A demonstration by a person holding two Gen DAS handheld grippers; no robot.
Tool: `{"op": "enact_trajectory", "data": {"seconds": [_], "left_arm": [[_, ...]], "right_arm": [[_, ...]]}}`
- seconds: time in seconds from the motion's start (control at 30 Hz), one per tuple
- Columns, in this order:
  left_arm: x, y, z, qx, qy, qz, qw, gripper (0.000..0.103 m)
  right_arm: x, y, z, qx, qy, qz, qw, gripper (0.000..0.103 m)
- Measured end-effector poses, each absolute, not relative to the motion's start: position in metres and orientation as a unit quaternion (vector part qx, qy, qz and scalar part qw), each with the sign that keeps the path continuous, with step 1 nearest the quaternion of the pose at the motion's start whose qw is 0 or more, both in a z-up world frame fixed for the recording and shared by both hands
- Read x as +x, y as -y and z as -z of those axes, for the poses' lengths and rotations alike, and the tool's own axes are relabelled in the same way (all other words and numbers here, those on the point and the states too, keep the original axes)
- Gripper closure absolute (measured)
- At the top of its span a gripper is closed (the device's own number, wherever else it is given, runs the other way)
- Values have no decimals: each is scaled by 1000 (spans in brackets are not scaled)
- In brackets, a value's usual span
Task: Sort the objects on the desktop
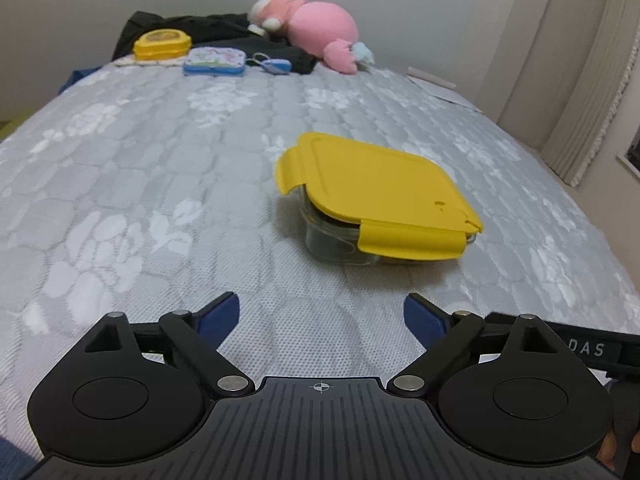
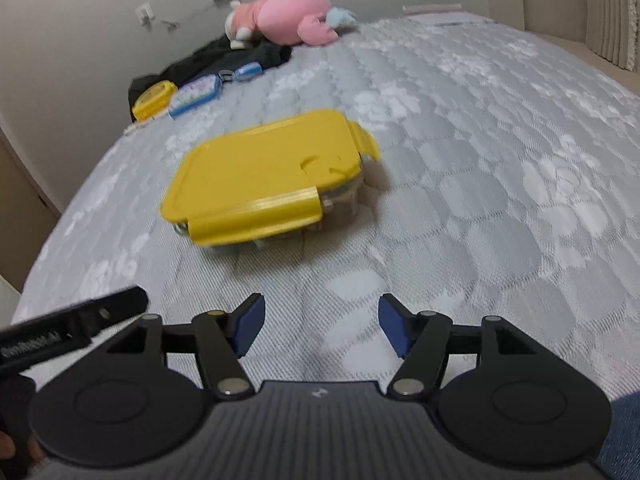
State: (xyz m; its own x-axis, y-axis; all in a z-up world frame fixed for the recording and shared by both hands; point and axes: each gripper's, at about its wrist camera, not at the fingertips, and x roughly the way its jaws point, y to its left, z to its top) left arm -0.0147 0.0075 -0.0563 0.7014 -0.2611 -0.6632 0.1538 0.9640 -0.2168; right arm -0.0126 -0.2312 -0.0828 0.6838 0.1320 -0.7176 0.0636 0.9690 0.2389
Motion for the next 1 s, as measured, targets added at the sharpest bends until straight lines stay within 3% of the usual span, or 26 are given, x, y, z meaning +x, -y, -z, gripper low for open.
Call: {"op": "enact_trajectory", "data": {"seconds": [0.13,0.4,1.0], "left_arm": [[-24,2,55,-45,-372,119,920,9],[-34,15,53,-5,-358,125,925,6],[-31,12,55,-16,-369,114,922,4]], "right_arm": [[-16,228,84,111,-401,-12,909,30],[-17,221,85,89,-399,-16,912,29],[-16,218,88,81,-409,-19,909,23]]}}
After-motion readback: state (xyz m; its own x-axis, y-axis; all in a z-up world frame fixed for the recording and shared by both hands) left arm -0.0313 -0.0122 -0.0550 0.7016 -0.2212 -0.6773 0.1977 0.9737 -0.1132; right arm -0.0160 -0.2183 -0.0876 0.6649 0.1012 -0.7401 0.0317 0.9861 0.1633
